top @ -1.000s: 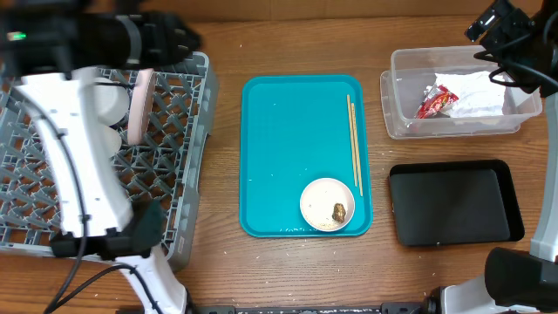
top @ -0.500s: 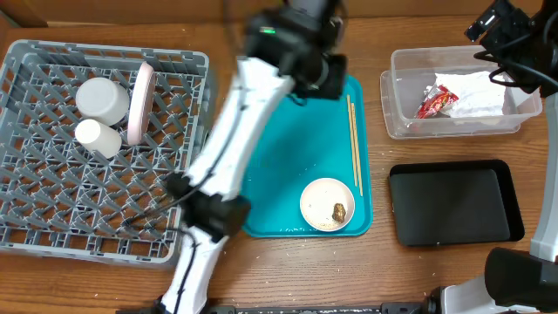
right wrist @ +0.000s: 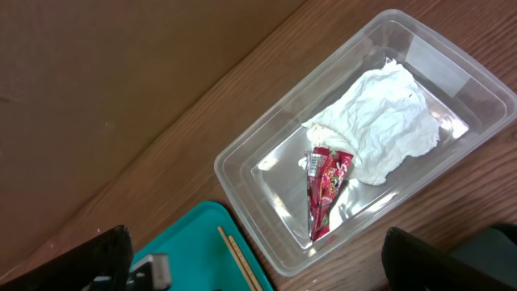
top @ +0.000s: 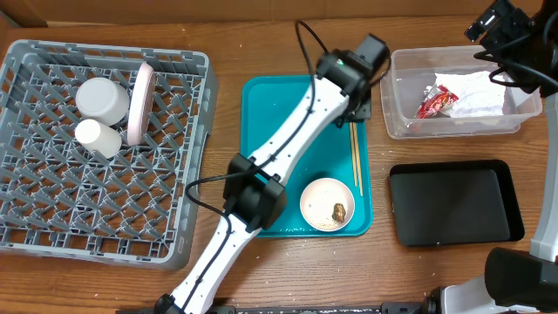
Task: Sort waste into correct bins and load items into the dishwasher
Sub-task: 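Reach the left gripper to the chopsticks on the tray and grasp them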
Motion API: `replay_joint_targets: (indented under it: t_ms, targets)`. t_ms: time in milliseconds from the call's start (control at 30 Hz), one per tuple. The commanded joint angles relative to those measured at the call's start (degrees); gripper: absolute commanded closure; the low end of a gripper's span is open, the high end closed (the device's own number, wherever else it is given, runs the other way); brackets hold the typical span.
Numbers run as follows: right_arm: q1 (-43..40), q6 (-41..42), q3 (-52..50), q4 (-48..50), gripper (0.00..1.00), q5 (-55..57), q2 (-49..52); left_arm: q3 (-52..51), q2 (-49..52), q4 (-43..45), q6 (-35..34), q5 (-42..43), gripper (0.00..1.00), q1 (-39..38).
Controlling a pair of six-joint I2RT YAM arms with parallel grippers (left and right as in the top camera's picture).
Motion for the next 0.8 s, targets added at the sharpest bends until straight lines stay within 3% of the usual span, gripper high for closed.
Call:
replay_joint_targets:
  t_ms: [0, 767]
  targets:
    - [0.0, 0.0, 0.5, 0.2, 0.00, 0.2, -0.1, 0.1, 2.4, 1.0, -1.2, -7.4, 0.67, -1.8]
    - [0.0, 0.0, 0.5, 0.2, 0.00, 0.2, -0.1, -5.9, 3.7, 9.0, -5.3, -11.7, 0.70, -3.7]
